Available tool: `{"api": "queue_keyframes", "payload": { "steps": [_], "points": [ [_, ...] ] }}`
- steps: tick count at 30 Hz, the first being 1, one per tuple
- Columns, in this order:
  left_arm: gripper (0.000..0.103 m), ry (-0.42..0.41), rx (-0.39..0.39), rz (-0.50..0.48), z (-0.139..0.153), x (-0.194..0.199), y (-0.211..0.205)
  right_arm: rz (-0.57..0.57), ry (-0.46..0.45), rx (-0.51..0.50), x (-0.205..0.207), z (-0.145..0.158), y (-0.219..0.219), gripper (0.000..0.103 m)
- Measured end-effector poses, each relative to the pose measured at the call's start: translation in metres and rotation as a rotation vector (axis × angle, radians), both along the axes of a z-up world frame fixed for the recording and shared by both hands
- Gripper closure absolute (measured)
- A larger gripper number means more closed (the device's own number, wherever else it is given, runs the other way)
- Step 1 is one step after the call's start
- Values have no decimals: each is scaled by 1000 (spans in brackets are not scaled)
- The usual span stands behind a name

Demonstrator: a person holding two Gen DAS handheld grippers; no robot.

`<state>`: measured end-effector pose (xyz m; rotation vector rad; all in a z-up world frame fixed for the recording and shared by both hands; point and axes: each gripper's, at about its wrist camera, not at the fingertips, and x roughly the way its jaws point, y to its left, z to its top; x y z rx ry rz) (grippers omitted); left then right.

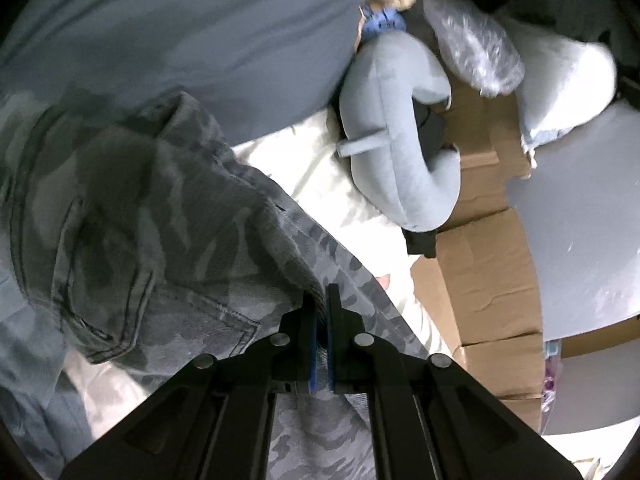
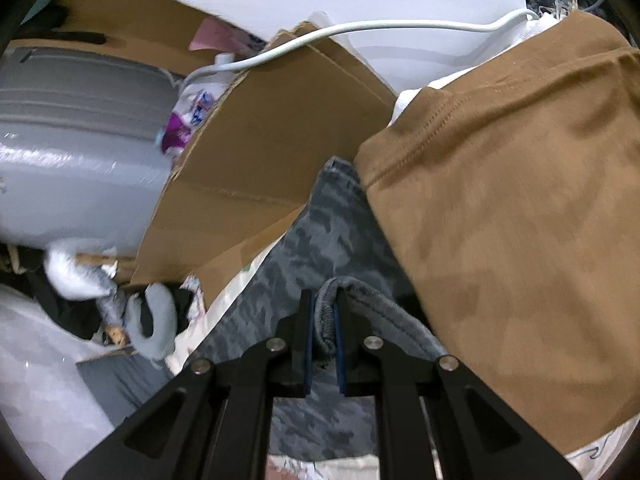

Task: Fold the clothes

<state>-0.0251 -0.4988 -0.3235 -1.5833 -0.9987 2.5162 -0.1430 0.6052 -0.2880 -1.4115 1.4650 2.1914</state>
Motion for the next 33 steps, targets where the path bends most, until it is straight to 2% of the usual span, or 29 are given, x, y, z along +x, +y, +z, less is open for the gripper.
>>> {"api": "queue_keyframes", "payload": {
  "steps": [11, 33],
  "points": [
    [101, -37, -32, -30, -41, -25, 29, -59, 21, 3, -43, -21, 6, 96],
    [101, -70, -74, -60, -69, -56, 40, -113, 22, 29, -84, -50, 16, 96]
  ]
}}
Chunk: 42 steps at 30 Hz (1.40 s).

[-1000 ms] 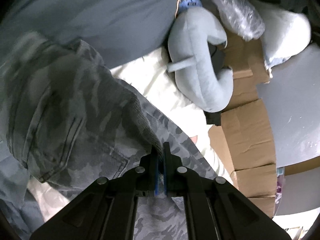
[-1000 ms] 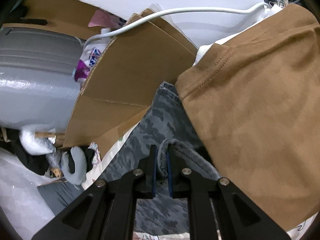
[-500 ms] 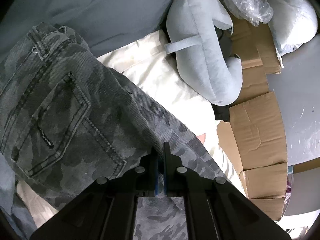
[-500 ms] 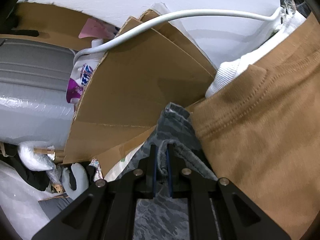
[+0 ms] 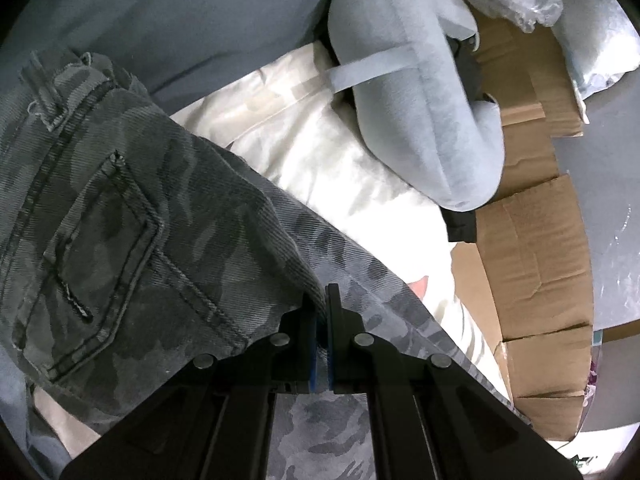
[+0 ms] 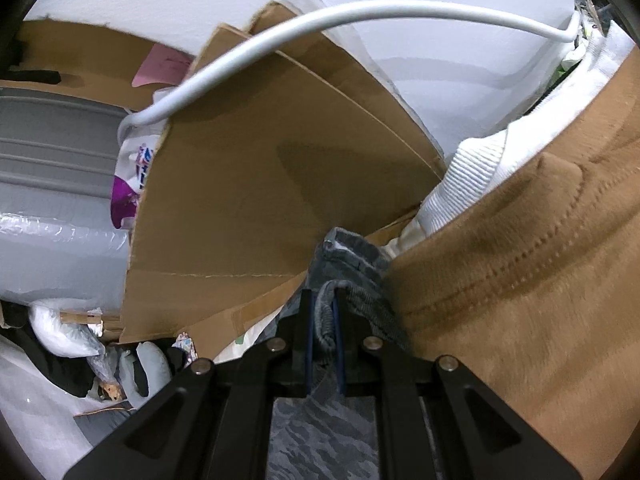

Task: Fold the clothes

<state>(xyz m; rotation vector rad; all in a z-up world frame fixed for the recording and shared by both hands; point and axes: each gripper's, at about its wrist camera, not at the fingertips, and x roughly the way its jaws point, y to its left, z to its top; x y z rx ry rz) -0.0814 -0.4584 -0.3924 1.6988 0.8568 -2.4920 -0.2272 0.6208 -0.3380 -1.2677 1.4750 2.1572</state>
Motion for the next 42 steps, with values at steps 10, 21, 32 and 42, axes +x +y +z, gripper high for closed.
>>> {"api": "queue_keyframes", "payload": {
  "steps": [10, 21, 32, 42],
  "points": [
    [101, -3, -5, 3, -12, -8, -1, -44, 31, 27, -5, 3, -6, 96],
    [101, 4, -14, -5, -12, -22, 2, -63, -19, 75, -31, -10, -15, 96],
    [101, -4, -15, 13, -21, -40, 1, -65, -51, 107, -49, -25, -24, 96],
    [100, -33, -21, -20, -14, -57, 6, -87, -46, 113, -58, -30, -27, 96]
  ]
}}
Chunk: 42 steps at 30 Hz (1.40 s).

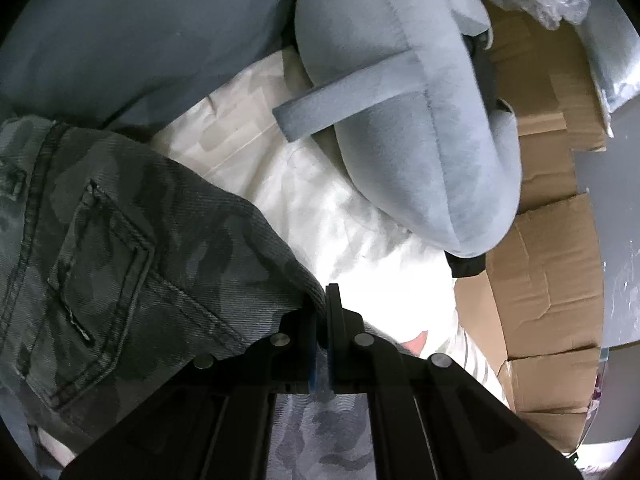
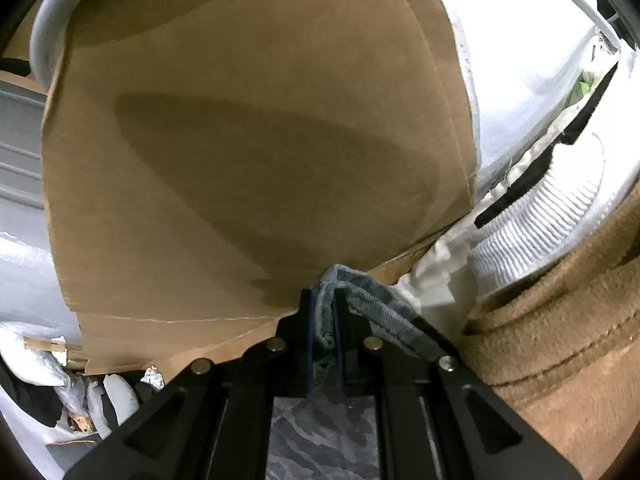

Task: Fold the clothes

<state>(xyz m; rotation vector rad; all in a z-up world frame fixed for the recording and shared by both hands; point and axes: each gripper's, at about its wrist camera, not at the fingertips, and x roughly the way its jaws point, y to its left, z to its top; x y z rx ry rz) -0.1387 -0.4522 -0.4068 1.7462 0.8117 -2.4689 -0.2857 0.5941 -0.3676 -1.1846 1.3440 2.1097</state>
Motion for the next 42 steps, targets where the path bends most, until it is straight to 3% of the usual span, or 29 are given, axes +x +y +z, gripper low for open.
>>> {"api": "queue_keyframes", "payload": {
  "steps": [8, 11, 15, 16, 20, 23, 26, 29, 33, 35, 42],
  "points": [
    [93, -69, -55, -31, -13, -2, 9, -10, 11, -17, -5, -4, -2, 96],
    [93, -80, -59, -42, -6, 2, 11, -14, 15, -24, -7, -6, -3, 95],
    [93, -61, -141, -114, 10, 15, 25, -21, 38, -38, -3, -3, -5, 90],
    [93, -58, -150, -133, 13, 18, 28, -23, 49, -44, 0, -1, -6, 87],
    [67, -27, -106, -171, 23, 32, 35, -32, 91, -64, 10, 8, -9, 75],
    [66, -8, -113, -224, 30, 39, 49, -38, 122, -79, 17, 14, -11, 61],
    [66, -3, -159, -339, 32, 39, 74, -22, 143, -90, 22, 19, -17, 60],
    [66, 16, -197, -437, 35, 37, 94, 72, 119, -50, 15, 21, -33, 60],
    [66, 56, -235, -551, 36, 28, 112, 264, 72, 78, -7, 26, -66, 60],
    [66, 88, -292, -605, 38, 22, 122, 345, 62, 143, -17, 29, -83, 60],
    [66, 112, -381, -841, 32, 21, 174, 568, 48, 251, -33, 23, -137, 60]
  ]
}}
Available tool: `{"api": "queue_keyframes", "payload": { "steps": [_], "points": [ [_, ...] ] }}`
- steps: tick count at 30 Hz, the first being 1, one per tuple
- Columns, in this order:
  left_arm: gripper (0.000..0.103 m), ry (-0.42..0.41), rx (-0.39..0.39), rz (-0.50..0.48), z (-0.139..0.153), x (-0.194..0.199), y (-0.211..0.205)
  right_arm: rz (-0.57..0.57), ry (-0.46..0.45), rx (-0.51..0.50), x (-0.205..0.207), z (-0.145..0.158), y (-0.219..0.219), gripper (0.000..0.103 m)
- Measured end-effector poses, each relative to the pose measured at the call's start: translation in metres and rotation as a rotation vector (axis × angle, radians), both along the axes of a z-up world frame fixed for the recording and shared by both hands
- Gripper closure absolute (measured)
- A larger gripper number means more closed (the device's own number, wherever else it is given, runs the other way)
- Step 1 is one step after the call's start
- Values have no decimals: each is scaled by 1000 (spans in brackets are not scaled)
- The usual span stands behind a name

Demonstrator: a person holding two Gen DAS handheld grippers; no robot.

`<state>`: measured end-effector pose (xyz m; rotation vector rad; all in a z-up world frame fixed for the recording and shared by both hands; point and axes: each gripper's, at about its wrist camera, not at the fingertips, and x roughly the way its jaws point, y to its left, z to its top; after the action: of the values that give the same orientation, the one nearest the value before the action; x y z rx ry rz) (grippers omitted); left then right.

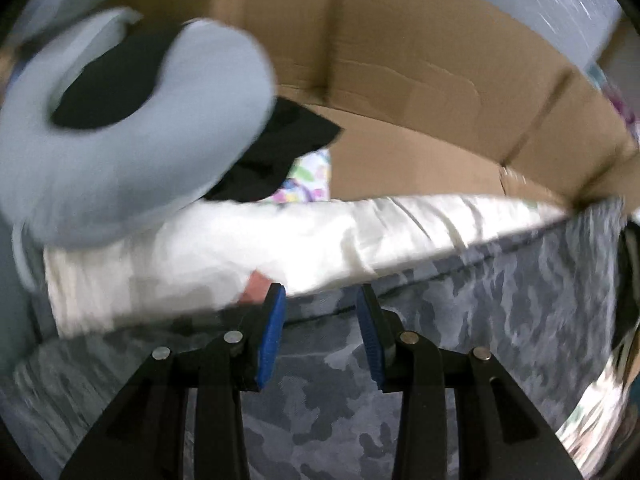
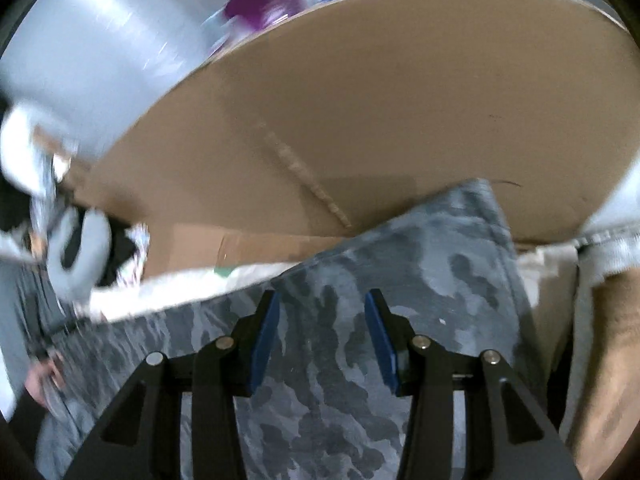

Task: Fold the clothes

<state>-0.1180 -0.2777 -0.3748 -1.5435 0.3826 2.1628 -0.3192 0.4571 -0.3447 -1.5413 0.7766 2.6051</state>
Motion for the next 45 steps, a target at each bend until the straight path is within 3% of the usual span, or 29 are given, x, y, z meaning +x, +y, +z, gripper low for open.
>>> {"api": "queue_keyframes", "payload": {
  "steps": [6, 17, 19, 22, 23, 27, 36, 43, 45],
  "points": [
    [66, -9, -130, -211, -27, 7, 37, 188, -9, 99, -14, -5, -46, 60],
    [66, -52, -240, -307, -62, 10, 45, 492, -36, 253, -32, -32, -128, 60],
    [66, -45, -294, -322, -70, 10, 45, 547, -41, 281, -35, -37, -143, 60],
    [69, -34, -307, -311, -74, 8, 44, 628, -49, 322, -40, -45, -165, 60],
    [82, -31, -312, -307, -75, 7, 43, 647, -55, 331, -42, -48, -171, 60],
    [97, -22, -298, -318, -71, 9, 42, 701, -66, 366, -49, -57, -190, 60],
    [100, 49, -271, -318, -52, 11, 43, 773, -42, 385, -61, -63, -220, 61],
    [100, 52, -265, -313, -49, 10, 41, 827, -66, 410, -80, -78, -233, 62],
    [100, 51, -266, -312, -50, 9, 42, 845, -77, 381, -85, -83, -233, 69]
  ]
}}
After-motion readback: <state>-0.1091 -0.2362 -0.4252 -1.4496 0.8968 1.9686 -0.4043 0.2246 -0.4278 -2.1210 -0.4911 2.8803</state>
